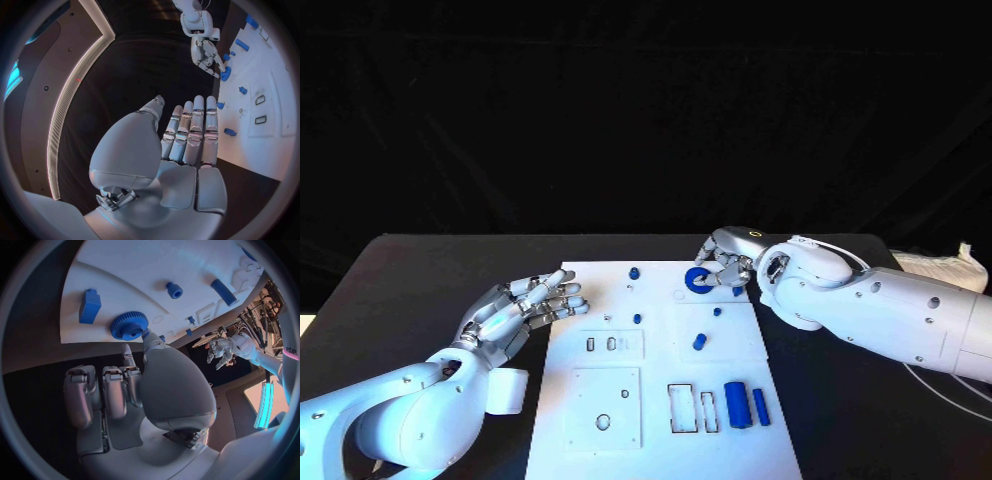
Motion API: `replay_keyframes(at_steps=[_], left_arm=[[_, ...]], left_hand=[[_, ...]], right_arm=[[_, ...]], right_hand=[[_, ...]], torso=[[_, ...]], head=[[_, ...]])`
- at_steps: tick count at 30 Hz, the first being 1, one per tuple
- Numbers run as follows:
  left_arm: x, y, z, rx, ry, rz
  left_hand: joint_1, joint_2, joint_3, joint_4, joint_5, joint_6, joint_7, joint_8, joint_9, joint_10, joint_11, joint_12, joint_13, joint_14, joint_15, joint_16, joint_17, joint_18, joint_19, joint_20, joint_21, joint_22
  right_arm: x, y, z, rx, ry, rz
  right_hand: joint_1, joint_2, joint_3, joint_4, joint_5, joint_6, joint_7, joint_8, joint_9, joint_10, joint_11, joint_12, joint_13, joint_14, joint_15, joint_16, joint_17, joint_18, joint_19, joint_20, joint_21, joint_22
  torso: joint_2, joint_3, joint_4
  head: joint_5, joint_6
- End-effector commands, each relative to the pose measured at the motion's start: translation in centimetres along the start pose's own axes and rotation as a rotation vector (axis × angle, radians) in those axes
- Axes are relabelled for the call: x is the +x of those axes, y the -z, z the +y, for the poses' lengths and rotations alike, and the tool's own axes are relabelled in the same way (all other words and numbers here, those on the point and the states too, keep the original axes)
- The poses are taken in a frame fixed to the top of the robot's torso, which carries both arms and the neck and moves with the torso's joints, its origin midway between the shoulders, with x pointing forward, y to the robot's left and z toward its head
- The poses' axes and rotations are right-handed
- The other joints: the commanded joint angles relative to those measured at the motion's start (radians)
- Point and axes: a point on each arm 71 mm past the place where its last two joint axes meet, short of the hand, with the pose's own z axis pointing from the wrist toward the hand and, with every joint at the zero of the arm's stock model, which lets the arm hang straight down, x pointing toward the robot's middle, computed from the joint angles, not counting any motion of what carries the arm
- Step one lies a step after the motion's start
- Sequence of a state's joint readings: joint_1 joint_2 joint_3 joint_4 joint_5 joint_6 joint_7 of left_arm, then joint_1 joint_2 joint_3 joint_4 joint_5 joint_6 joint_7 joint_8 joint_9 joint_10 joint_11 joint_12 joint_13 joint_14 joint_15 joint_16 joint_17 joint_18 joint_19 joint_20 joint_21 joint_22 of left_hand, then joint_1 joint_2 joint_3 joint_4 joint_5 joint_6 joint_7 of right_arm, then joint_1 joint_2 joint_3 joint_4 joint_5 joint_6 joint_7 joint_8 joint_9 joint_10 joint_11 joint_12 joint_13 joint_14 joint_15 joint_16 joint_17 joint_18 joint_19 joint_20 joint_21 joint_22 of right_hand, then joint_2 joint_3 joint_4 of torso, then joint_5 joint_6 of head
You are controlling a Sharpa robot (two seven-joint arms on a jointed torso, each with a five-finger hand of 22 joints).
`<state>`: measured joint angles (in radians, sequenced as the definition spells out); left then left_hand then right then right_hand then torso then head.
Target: Assemble the parts on the task board
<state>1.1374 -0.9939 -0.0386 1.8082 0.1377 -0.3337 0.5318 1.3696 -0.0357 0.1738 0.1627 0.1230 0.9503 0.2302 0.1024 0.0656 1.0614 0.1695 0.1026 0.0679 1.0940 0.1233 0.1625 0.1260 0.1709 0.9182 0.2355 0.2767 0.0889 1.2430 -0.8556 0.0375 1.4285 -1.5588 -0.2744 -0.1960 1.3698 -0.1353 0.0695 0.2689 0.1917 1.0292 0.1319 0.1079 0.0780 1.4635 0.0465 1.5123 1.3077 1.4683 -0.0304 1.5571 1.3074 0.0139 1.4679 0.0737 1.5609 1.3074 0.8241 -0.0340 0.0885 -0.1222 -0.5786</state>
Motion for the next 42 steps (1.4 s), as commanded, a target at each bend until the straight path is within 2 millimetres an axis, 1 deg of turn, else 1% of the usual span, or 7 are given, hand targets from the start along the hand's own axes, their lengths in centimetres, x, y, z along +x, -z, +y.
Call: replay_keyframes(at_steps=[1, 16, 20, 24, 36, 41, 42], left_arm=[[0.2, 0.0, -0.1, 0.004, 0.013, 0.021], [0.1, -0.1, 0.0, 0.004, 0.012, 0.019], [0.2, -0.1, 0.0, 0.003, 0.012, 0.019], [0.2, -0.2, 0.0, 0.003, 0.012, 0.021], [0.2, -0.2, 0.0, 0.003, 0.012, 0.021], [0.2, -0.2, 0.0, 0.003, 0.012, 0.020], [0.2, -0.2, 0.0, 0.003, 0.012, 0.020]], left_hand=[[0.010, 0.003, -0.001, -0.005, -0.005, -0.004, 0.006, -0.006, -0.001, -0.001, 0.006, -0.005, -0.001, 0.004, 0.004, -0.004, 0.002, 0.012, 0.005, 0.001, -0.004, -0.001], [0.010, 0.003, -0.001, -0.005, -0.005, -0.004, 0.006, -0.006, -0.001, -0.001, 0.006, -0.005, -0.001, 0.004, 0.004, -0.004, 0.002, 0.012, 0.005, 0.001, -0.004, -0.001], [0.010, 0.004, -0.001, -0.005, -0.005, -0.004, 0.006, -0.007, -0.001, -0.001, 0.006, -0.005, -0.001, 0.004, 0.004, -0.005, 0.002, 0.012, 0.005, 0.001, -0.004, -0.002], [0.010, 0.004, -0.001, -0.006, -0.005, -0.004, 0.006, -0.008, -0.001, -0.002, 0.006, -0.006, -0.001, 0.003, 0.004, -0.006, 0.002, 0.012, 0.005, 0.001, -0.005, -0.002], [0.010, 0.004, -0.001, -0.006, -0.005, -0.004, 0.006, -0.008, -0.001, -0.002, 0.006, -0.006, -0.001, 0.003, 0.004, -0.006, 0.002, 0.012, 0.005, 0.001, -0.005, -0.002], [0.010, 0.004, -0.001, -0.006, -0.005, -0.004, 0.006, -0.008, -0.001, -0.002, 0.006, -0.006, -0.001, 0.003, 0.004, -0.006, 0.002, 0.012, 0.005, 0.001, -0.005, -0.002], [0.010, 0.004, -0.001, -0.006, -0.005, -0.004, 0.006, -0.008, -0.001, -0.002, 0.006, -0.006, -0.001, 0.003, 0.004, -0.006, 0.002, 0.012, 0.005, 0.001, -0.005, -0.002]], right_arm=[[0.0, 0.1, 0.1, -0.017, 0.008, -0.004], [0.5, 0.5, -0.4, -0.002, 0.013, 0.038], [0.6, 0.5, -0.4, 0.000, 0.013, 0.045], [0.7, 0.4, -0.5, 0.003, 0.013, 0.047], [1.0, 0.1, -0.4, 0.007, 0.008, 0.060], [1.2, 0.0, -0.3, 0.004, 0.015, 0.065], [1.2, 0.0, -0.3, 0.004, 0.020, 0.065]], right_hand=[[-0.009, -0.001, -0.008, -0.001, 0.006, 0.005, -0.002, 0.002, -0.001, 0.082, -0.001, 0.006, 0.221, 0.097, 0.004, 0.004, 0.238, -0.011, 0.097, 0.006, 0.005, 0.251], [-0.025, -0.009, -0.017, 0.008, -0.006, 0.004, -0.002, -0.001, -0.002, 0.082, -0.001, 0.006, 0.222, 0.098, 0.004, 0.006, 0.243, -0.011, 0.098, 0.006, 0.005, 0.253], [-0.027, -0.011, -0.018, 0.008, -0.011, 0.004, -0.002, -0.002, -0.003, 0.081, -0.001, 0.004, 0.221, 0.098, 0.004, 0.006, 0.243, -0.012, 0.098, 0.006, 0.006, 0.253], [-0.028, -0.011, -0.018, 0.009, -0.019, 0.003, -0.002, -0.003, -0.003, 0.081, -0.001, 0.004, 0.222, 0.098, 0.005, 0.006, 0.243, -0.012, 0.098, 0.006, 0.006, 0.254], [-0.006, 0.003, -0.005, -0.005, -0.010, 0.006, -0.002, -0.004, -0.003, 0.082, -0.001, 0.005, 0.223, 0.099, 0.005, 0.007, 0.245, -0.012, 0.099, 0.007, 0.006, 0.255], [0.025, 0.016, 0.012, -0.031, -0.008, 0.013, -0.002, -0.003, -0.003, 0.082, -0.001, 0.005, 0.225, 0.099, 0.004, 0.007, 0.246, -0.012, 0.099, 0.006, 0.007, 0.256], [0.039, 0.024, 0.022, -0.041, -0.016, 0.017, -0.002, -0.001, -0.002, 0.083, -0.001, 0.006, 0.226, 0.099, 0.004, 0.008, 0.247, -0.012, 0.099, 0.006, 0.007, 0.256]], torso=[[0.000, -0.0002, -0.0002], [0.001, -0.0011, -0.0003], [0.000, -0.0008, 0.0008], [0.001, -0.0010, 0.0026], [0.001, -0.0006, 0.0018], [0.001, -0.0004, 0.0024], [0.000, -0.0006, 0.0029]], head=[[0.000, 0.000], [-0.002, -0.003], [0.002, -0.004], [-0.001, -0.005], [0.000, -0.009], [0.000, -0.011], [0.001, -0.012]])
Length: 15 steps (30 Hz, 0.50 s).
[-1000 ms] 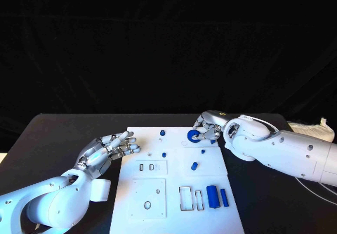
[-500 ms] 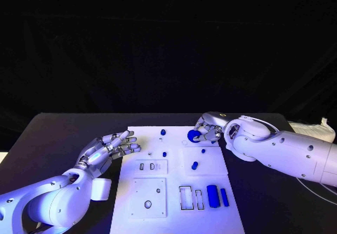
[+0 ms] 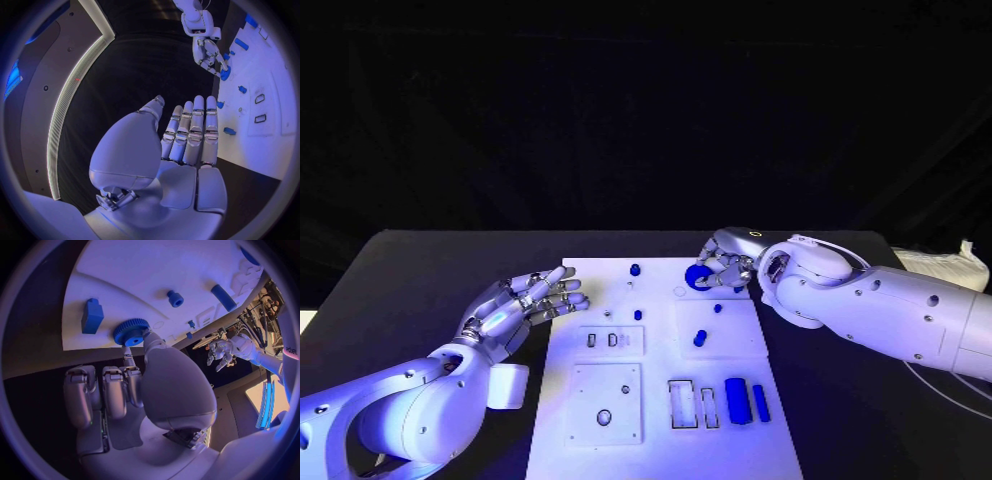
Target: Assemble the parts on the task board
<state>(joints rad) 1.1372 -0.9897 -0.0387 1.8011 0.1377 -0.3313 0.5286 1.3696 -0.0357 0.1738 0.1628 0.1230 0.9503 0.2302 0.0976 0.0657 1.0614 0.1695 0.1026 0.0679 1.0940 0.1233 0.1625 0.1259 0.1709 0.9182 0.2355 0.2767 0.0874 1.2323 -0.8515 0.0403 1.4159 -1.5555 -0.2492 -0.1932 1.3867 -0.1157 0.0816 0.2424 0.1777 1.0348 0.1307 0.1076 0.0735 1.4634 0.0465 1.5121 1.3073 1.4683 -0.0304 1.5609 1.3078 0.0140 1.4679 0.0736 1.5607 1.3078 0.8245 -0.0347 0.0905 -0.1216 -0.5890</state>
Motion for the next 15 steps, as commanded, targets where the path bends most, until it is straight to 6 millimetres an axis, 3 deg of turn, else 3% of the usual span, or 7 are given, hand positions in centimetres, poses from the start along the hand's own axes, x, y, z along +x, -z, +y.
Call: replay_keyframes(at_steps=[1, 6, 15], left_arm=[[0.2, 0.0, -0.1, 0.006, 0.012, 0.021], [0.3, -0.1, -0.1, 0.006, 0.012, 0.021], [0.3, -0.1, -0.1, 0.006, 0.013, 0.021]], left_hand=[[0.010, 0.004, -0.001, -0.006, -0.005, -0.004, 0.006, -0.003, -0.001, -0.002, 0.006, -0.007, -0.001, 0.003, 0.004, -0.006, 0.002, 0.012, 0.005, 0.001, -0.005, -0.001], [0.010, 0.004, -0.001, -0.006, -0.005, -0.004, 0.006, -0.003, -0.001, -0.002, 0.006, -0.007, -0.001, 0.003, 0.004, -0.006, 0.002, 0.012, 0.005, 0.001, -0.005, -0.001], [0.010, 0.004, -0.001, -0.006, -0.005, -0.004, 0.006, -0.003, -0.001, -0.002, 0.006, -0.007, -0.001, 0.003, 0.004, -0.006, 0.002, 0.012, 0.005, 0.001, -0.005, -0.001]], right_arm=[[0.6, 0.0, 0.1, -0.005, 0.027, 0.031], [0.6, 0.0, 0.3, -0.017, 0.049, 0.014], [0.2, 0.3, 1.6, -0.073, 0.041, -0.064]], right_hand=[[0.040, 0.013, 0.023, -0.026, -0.019, 0.016, -0.001, 0.001, 0.003, 0.083, -0.002, 0.008, 0.227, 0.099, 0.003, 0.004, 0.248, -0.013, 0.100, 0.005, 0.007, 0.257], [0.109, 0.049, 0.084, -0.081, -0.027, 0.058, -0.015, 0.018, 0.011, 0.088, -0.014, 0.016, 0.234, 0.100, -0.006, 0.006, 0.252, -0.014, 0.102, -0.001, 0.010, 0.262], [0.088, 0.050, 0.114, -0.105, -0.012, 0.099, -0.031, 0.032, 0.020, 0.095, -0.028, 0.030, 0.245, 0.102, -0.018, 0.009, 0.260, -0.014, 0.103, -0.013, 0.010, 0.263]], torso=[[0.000, 0.0001, 0.0013], [-0.001, -0.0003, 0.0008], [-0.001, -0.0006, 0.0011]], head=[[0.000, -0.003], [0.001, -0.003], [0.002, -0.001]])
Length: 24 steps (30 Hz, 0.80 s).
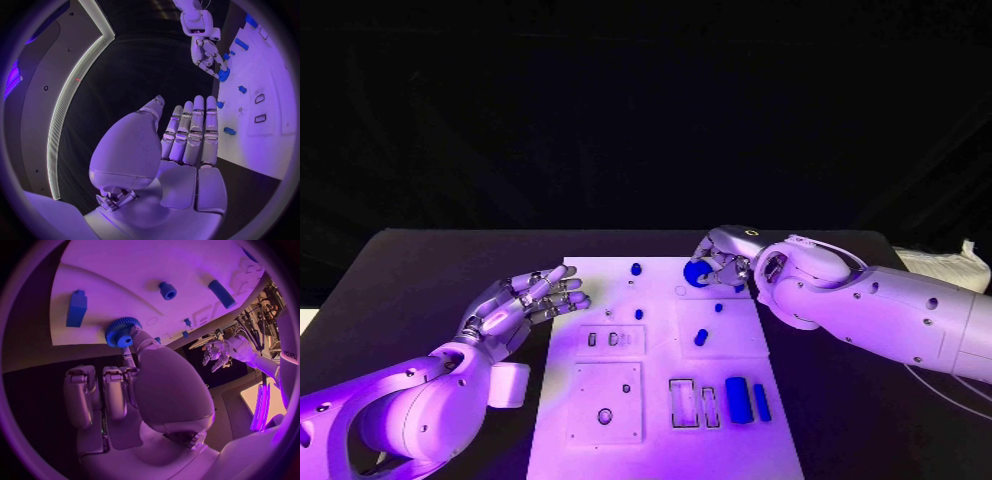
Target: Assemble the parts on the task board
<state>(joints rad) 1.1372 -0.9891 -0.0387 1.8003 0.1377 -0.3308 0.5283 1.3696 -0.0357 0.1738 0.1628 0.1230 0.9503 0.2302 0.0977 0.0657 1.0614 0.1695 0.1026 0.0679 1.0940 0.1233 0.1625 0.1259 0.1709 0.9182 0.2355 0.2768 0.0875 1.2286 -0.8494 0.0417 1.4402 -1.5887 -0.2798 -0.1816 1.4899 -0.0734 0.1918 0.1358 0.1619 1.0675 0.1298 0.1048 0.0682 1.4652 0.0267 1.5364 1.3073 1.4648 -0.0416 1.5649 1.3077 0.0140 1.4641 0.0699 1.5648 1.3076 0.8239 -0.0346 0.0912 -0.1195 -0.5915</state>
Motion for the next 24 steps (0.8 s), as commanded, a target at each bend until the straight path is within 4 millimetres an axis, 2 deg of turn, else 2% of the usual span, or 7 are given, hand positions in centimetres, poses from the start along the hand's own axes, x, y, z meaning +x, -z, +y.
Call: replay_keyframes(at_steps=[1, 6, 12, 18, 24], left_arm=[[0.3, 0.0, -0.1, 0.006, 0.013, 0.021], [0.3, 0.0, -0.1, 0.006, 0.013, 0.022], [0.3, -0.1, 0.0, 0.006, 0.014, 0.024], [0.4, -0.1, 0.0, 0.005, 0.015, 0.026], [0.5, -0.1, 0.0, 0.005, 0.016, 0.027]], left_hand=[[0.011, 0.004, 0.000, -0.007, -0.005, -0.004, 0.006, -0.004, -0.001, -0.002, 0.006, -0.008, -0.001, 0.003, 0.004, -0.007, 0.002, 0.012, 0.005, 0.002, -0.006, -0.002], [0.011, 0.004, 0.000, -0.007, -0.005, -0.004, 0.006, -0.004, -0.001, -0.002, 0.006, -0.008, -0.001, 0.003, 0.004, -0.007, 0.002, 0.012, 0.005, 0.002, -0.006, -0.002], [0.011, 0.004, 0.000, -0.007, -0.005, -0.004, 0.006, -0.004, -0.001, -0.002, 0.006, -0.008, -0.001, 0.003, 0.004, -0.007, 0.002, 0.012, 0.005, 0.002, -0.006, -0.002], [0.011, 0.004, 0.000, -0.007, -0.005, -0.004, 0.006, -0.004, -0.001, -0.002, 0.006, -0.008, -0.001, 0.003, 0.004, -0.007, 0.002, 0.012, 0.005, 0.002, -0.006, -0.002], [0.011, 0.004, 0.000, -0.007, -0.005, -0.004, 0.006, -0.004, -0.001, -0.002, 0.006, -0.008, -0.001, 0.003, 0.004, -0.007, 0.002, 0.012, 0.005, 0.002, -0.006, -0.002]], right_arm=[[0.1, 0.2, 0.6, -0.034, 0.021, -0.041], [-0.1, 0.2, 2.0, -0.071, 0.006, -0.083], [-0.2, -0.1, 4.5, -0.125, 0.001, -0.107], [0.1, -0.6, 7.4, -0.184, -0.011, -0.107], [0.6, -1.5, 9.2, -0.213, -0.018, -0.092]], right_hand=[[-0.018, 0.007, 0.005, 0.002, 0.005, 0.066, -0.030, 0.035, 0.026, 0.093, -0.009, 0.006, 0.245, 0.105, -0.007, 0.005, 0.260, -0.014, 0.107, -0.009, 0.006, 0.263], [-0.044, -0.001, 0.006, 0.005, 0.008, 0.064, -0.030, 0.031, 0.026, 0.093, -0.009, 0.005, 0.245, 0.106, -0.008, 0.006, 0.263, -0.014, 0.107, -0.011, 0.006, 0.263], [-0.062, -0.007, 0.008, 0.007, 0.007, 0.061, -0.030, 0.028, 0.025, 0.093, -0.009, 0.004, 0.244, 0.106, -0.008, 0.006, 0.263, -0.014, 0.107, -0.012, 0.006, 0.263], [-0.069, -0.009, 0.009, 0.009, 0.006, 0.060, -0.029, 0.026, 0.025, 0.092, -0.008, 0.004, 0.244, 0.106, -0.007, 0.006, 0.263, -0.014, 0.107, -0.012, 0.006, 0.263], [-0.073, -0.008, 0.010, 0.009, 0.005, 0.058, -0.028, 0.025, 0.025, 0.092, -0.008, 0.003, 0.244, 0.106, -0.007, 0.006, 0.263, -0.014, 0.107, -0.012, 0.006, 0.263]], torso=[[0.000, -0.0006, 0.0006], [0.000, -0.0011, -0.0003], [0.000, -0.0013, 0.0017], [0.000, -0.0023, 0.0027], [0.000, -0.0024, 0.0015]], head=[[0.000, 0.002], [0.003, 0.003], [0.005, 0.004], [0.007, 0.003], [0.011, 0.004]])
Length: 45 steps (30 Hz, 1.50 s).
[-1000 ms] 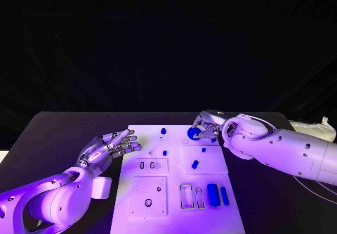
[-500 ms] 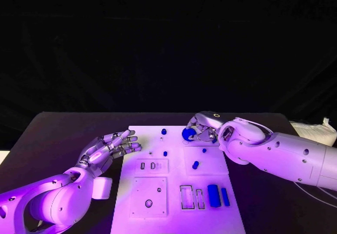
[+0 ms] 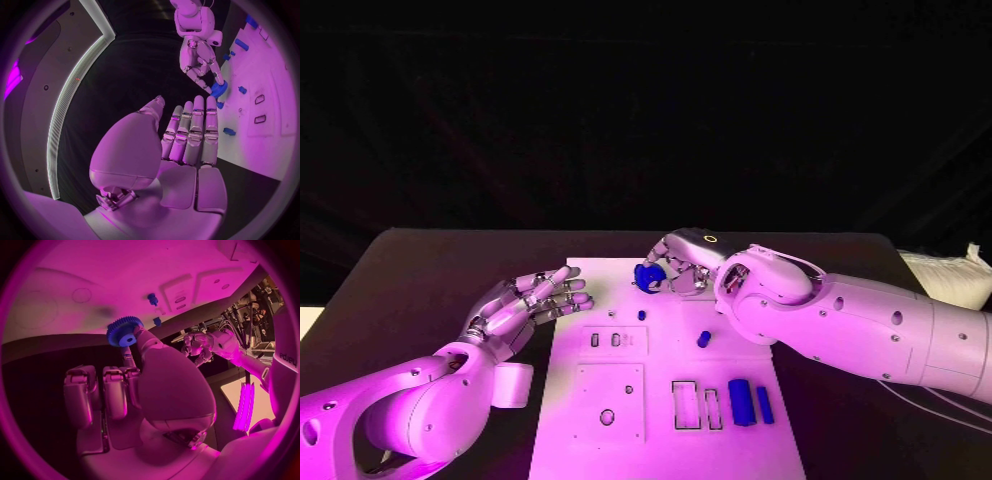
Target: Assemble the parts on the task board
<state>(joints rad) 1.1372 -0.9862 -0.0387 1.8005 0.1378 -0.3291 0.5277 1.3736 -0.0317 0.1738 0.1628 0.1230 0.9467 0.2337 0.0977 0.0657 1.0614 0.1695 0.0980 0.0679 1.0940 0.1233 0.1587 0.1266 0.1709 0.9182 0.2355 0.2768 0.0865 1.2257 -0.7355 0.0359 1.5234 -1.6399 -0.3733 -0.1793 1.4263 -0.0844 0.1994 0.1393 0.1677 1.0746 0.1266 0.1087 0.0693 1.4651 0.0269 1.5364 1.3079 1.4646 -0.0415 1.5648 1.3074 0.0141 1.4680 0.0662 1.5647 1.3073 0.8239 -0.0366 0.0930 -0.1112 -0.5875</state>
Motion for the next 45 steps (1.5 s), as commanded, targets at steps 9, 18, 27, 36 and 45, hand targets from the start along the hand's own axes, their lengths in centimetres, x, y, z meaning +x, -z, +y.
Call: replay_keyframes(at_steps=[9, 18, 27, 36, 45], left_arm=[[0.3, 0.0, -0.1, 0.006, 0.013, 0.023], [0.4, -0.1, -0.1, 0.006, 0.014, 0.024], [0.4, -0.1, 0.0, 0.006, 0.014, 0.025], [0.4, 0.0, 0.0, 0.003, 0.015, 0.026], [0.4, 0.0, 0.0, 0.000, 0.015, 0.026]], left_hand=[[0.007, 0.001, 0.000, -0.008, -0.005, 0.000, 0.003, -0.005, -0.001, -0.002, 0.007, -0.005, -0.001, 0.003, 0.005, -0.004, 0.001, 0.012, 0.005, 0.002, -0.007, -0.002], [0.007, 0.001, 0.000, -0.008, -0.005, 0.000, 0.003, -0.005, -0.001, -0.002, 0.007, -0.005, -0.001, 0.003, 0.005, -0.004, 0.001, 0.012, 0.005, 0.002, -0.007, -0.002], [0.007, 0.001, 0.000, -0.008, -0.005, 0.000, 0.003, -0.005, -0.001, -0.002, 0.007, -0.005, -0.001, 0.003, 0.005, -0.004, 0.001, 0.012, 0.005, 0.002, -0.007, -0.002], [0.007, 0.001, 0.000, -0.008, -0.005, 0.000, 0.003, -0.005, -0.001, -0.002, 0.007, -0.005, -0.001, 0.003, 0.005, -0.004, 0.001, 0.012, 0.005, 0.002, -0.007, -0.002], [0.007, 0.001, 0.000, -0.009, -0.005, 0.000, 0.004, -0.006, 0.000, -0.002, 0.007, -0.006, -0.001, 0.002, 0.005, -0.006, 0.001, 0.012, 0.004, 0.002, -0.008, -0.003]], right_arm=[[1.3, -1.5, 0.7, -0.007, 0.024, 0.028], [2.1, -2.2, 0.9, -0.001, 0.032, 0.054], [2.6, -2.7, 0.7, 0.028, 0.046, 0.080], [2.9, -2.9, 0.7, 0.036, 0.044, 0.098], [3.2, -2.8, 0.4, 0.055, 0.031, 0.144]], right_hand=[[-0.017, 0.001, 0.005, 0.006, -0.002, 0.044, -0.023, 0.016, 0.022, 0.089, -0.006, -0.004, 0.239, 0.106, -0.006, 0.006, 0.263, -0.014, 0.103, -0.007, 0.006, 0.263], [-0.025, -0.002, 0.006, 0.006, -0.005, 0.039, -0.021, 0.012, 0.021, 0.088, -0.004, -0.007, 0.237, 0.106, -0.005, 0.006, 0.263, -0.014, 0.103, -0.006, 0.006, 0.263], [-0.065, -0.021, 0.004, 0.014, -0.035, -0.047, 0.013, -0.046, 0.002, 0.075, 0.025, -0.036, 0.221, 0.106, 0.019, 0.006, 0.263, -0.014, 0.102, 0.011, 0.006, 0.262], [-0.122, -0.058, -0.044, 0.059, -0.117, -0.154, 0.037, -0.050, -0.006, 0.065, 0.046, -0.056, 0.211, 0.106, 0.041, 0.006, 0.263, -0.014, 0.102, 0.035, 0.005, 0.261], [-0.151, -0.046, -0.120, 0.151, -0.079, -0.142, 0.037, -0.036, 0.001, 0.065, 0.051, -0.056, 0.212, 0.106, 0.046, 0.006, 0.263, -0.014, 0.102, 0.043, 0.006, 0.263]], torso=[[0.000, 0.0005, -0.0007], [0.000, 0.0019, -0.0017], [0.000, 0.0020, -0.0019], [0.000, 0.0017, -0.0019], [0.000, 0.0018, -0.0023]], head=[[0.007, -0.001], [0.011, -0.005], [0.011, -0.005], [0.010, -0.005], [0.009, -0.006]])
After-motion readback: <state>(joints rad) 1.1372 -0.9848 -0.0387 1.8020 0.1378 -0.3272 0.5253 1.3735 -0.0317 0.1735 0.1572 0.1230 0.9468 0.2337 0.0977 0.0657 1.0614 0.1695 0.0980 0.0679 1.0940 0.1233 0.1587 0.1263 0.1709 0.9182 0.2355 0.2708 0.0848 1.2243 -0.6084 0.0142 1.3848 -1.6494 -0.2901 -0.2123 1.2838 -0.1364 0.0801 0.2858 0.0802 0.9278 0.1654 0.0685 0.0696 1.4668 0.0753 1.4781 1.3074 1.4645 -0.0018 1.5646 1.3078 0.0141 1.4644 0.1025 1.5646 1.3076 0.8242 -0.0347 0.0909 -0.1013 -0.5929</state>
